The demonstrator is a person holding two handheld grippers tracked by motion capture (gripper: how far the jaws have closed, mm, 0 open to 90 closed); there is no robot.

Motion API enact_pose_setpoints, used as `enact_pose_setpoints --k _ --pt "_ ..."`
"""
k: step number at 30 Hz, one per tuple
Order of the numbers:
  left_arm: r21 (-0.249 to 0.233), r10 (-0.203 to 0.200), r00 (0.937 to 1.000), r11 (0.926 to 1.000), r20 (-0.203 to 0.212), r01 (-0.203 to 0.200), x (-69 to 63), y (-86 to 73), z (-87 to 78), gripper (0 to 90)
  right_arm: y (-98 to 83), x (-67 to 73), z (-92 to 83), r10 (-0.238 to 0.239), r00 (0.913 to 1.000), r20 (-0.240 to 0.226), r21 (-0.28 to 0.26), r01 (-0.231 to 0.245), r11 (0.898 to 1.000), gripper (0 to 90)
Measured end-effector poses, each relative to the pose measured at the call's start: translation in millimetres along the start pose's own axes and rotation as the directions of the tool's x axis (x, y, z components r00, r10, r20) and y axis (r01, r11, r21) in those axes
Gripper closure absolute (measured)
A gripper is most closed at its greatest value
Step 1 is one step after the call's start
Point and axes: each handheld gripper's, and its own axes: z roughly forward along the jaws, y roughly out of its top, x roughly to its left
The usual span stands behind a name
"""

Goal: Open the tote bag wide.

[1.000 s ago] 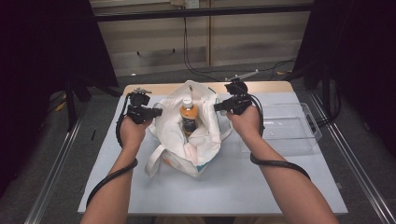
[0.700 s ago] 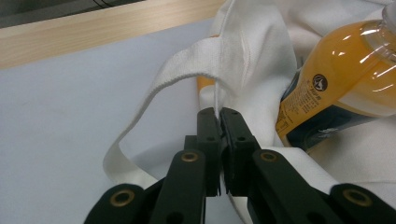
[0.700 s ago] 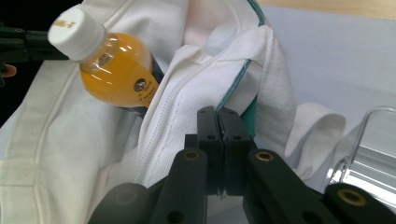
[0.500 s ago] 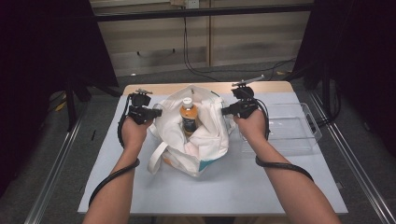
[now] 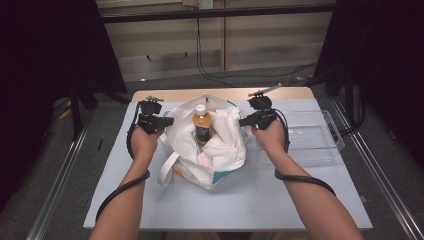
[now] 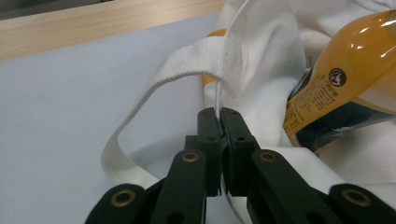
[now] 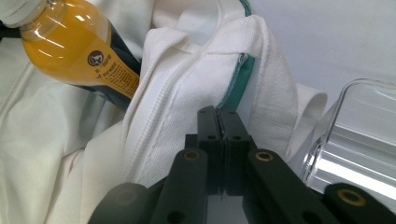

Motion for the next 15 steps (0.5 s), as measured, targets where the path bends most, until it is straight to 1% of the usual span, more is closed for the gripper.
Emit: enact_pose_setpoints --k 2,3,4,5,7,8,9,10,11,12,13,15 --pt "0.009 0.004 1.0 1.0 -0.001 -0.004 1.5 -1.0 -0.3 87.5 -0.6 -0.7 0.8 0.001 1.0 0.002 0.002 -0.001 1.0 88.9" --pt "0.009 0.006 1.0 0.9999 -0.004 -0.006 1.7 -1.5 -0.4 87.5 -1.1 -0.9 0.9 0.007 1.0 0.005 0.01 -0.007 1.0 88.9" --pt "0.003 0.005 1.0 1.0 -0.005 -0.005 1.6 -2.0 -0.2 87.5 -1.7 -1.9 1.9 0.002 1.0 0.005 0.006 -0.002 1.0 88.9" --pt "0.005 0.011 0.9999 0.9999 -0.003 -0.011 1.6 -2.3 -0.6 87.5 -2.4 -2.7 2.2 0.011 0.9999 0.001 0.013 -0.011 1.0 88.9" --pt "0.004 0.008 1.0 1.0 -0.002 -0.008 0.9 -2.5 -0.5 87.5 -3.8 -5.2 4.0 0.019 0.9998 -0.001 0.016 -0.019 1.0 88.9" --pt "0.008 0.013 0.9999 0.9999 -0.002 -0.013 1.6 -2.2 -1.0 87.5 -4.3 -6.5 4.8 0.014 0.9999 0.0 0.02 -0.014 1.0 89.0" --pt "0.009 0.014 0.9999 0.9999 -0.001 -0.014 1.6 -1.9 -1.2 87.5 -5.0 -6.8 5.1 0.031 0.9995 -0.001 0.023 -0.031 0.999 89.0" --pt "0.007 0.012 0.9999 0.9999 0.0 -0.012 1.5 -1.6 -1.2 87.5 -5.5 -8.2 5.7 0.032 0.9994 -0.009 0.021 -0.032 0.999 89.0" --pt "-0.012 -0.014 0.9999 0.9998 0.001 0.014 -0.5 -1.8 0.0 87.5 -5.7 -8.2 6.1 0.032 0.9995 -0.006 0.022 -0.032 0.999 89.0" --pt "-0.006 -0.004 1.0 1.0 -0.001 0.004 0.0 -1.5 -0.2 87.5 -5.6 -7.5 6.2 0.03 0.9995 -0.002 0.027 -0.03 0.999 89.0" --pt "-0.007 -0.005 1.0 1.0 0.001 0.005 -0.2 -1.4 -0.1 87.5 -5.5 -7.8 6.5 0.021 0.9998 0.001 0.028 -0.021 0.999 89.0" --pt "0.012 0.002 1.0 0.9999 0.001 -0.002 0.1 -1.5 0.0 87.5 -5.5 -7.8 6.8 0.03 0.9995 0.005 0.038 -0.03 0.999 89.0"
